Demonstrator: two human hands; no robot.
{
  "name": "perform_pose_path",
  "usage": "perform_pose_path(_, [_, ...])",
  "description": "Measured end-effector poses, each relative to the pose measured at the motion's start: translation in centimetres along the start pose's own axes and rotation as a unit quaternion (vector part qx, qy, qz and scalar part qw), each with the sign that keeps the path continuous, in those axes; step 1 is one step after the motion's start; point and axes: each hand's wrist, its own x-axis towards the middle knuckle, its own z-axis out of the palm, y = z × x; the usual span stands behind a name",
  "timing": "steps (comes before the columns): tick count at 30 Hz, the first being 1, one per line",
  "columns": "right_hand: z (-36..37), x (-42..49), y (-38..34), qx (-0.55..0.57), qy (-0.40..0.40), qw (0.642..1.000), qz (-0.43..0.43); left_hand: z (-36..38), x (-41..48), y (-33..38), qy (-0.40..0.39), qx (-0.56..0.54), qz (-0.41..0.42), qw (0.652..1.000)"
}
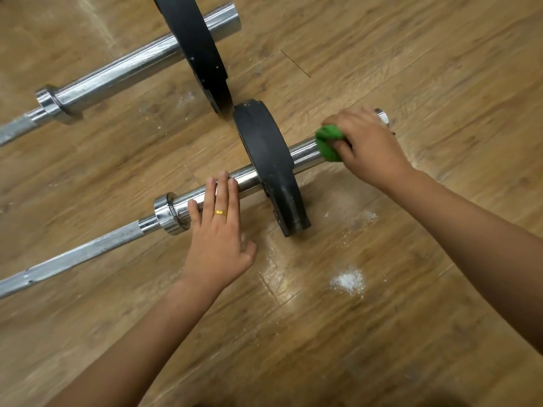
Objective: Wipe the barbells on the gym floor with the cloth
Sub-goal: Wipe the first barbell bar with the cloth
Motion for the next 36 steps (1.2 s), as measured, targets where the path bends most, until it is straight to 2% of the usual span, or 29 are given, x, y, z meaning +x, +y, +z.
perform_pose_path(3, [0.1,-0.7,-0.3,-0.004,0.047,0.997,0.067,0.1,-0.3,0.4,-0.007,0.002,-0.003,1.000])
perform_pose_path(8, [1.3,-1.6,-3.6,0.016,-0.026,0.999,-0.041,0.2,-1.2,0.9,-0.014,-0.002,-0.006,1.000])
perform_pose_path(12, [0.0,-1.6,-2.1,0.013,-0.006,1.000,-0.004,0.2,-1.8,1.1,-0.026,-0.007,0.000,1.000])
perform_pose_path(15, [-0.4,-2.4,-2.0,0.028,0.032,0.998,0.043,-1.2,-2.1,-1.1,-0.062,-0.001,0.061,0.996])
perform_pose_path(18, [-0.1,-3.0,-3.0,0.021,0.028,0.998,0.048,-4.2,-1.9,-4.8,-0.097,0.027,0.114,0.988])
perform_pose_path(22, [-0.4,-3.1,-2.5,0.027,0.013,1.000,0.002,-7.9,-0.9,-7.4,-0.138,0.073,0.128,0.979])
perform_pose_path(26, [-0.1,-3.4,-2.0,-0.010,0.011,1.000,0.015,-6.7,0.0,-6.9,-0.189,0.070,0.089,0.975])
perform_pose_path(30, [0.1,-3.1,-1.7,0.015,0.040,0.999,0.022,-4.3,-0.5,-6.3,-0.158,0.060,0.054,0.984])
perform_pose_path(34, [-0.4,-3.4,-2.0,0.011,0.082,0.994,0.064,-3.7,-1.3,-6.0,-0.108,0.062,0.065,0.990])
perform_pose_path(36, [0.0,-4.0,-2.8,-0.001,0.072,0.996,0.051,-3.4,-1.8,-5.7,-0.095,0.069,0.067,0.991])
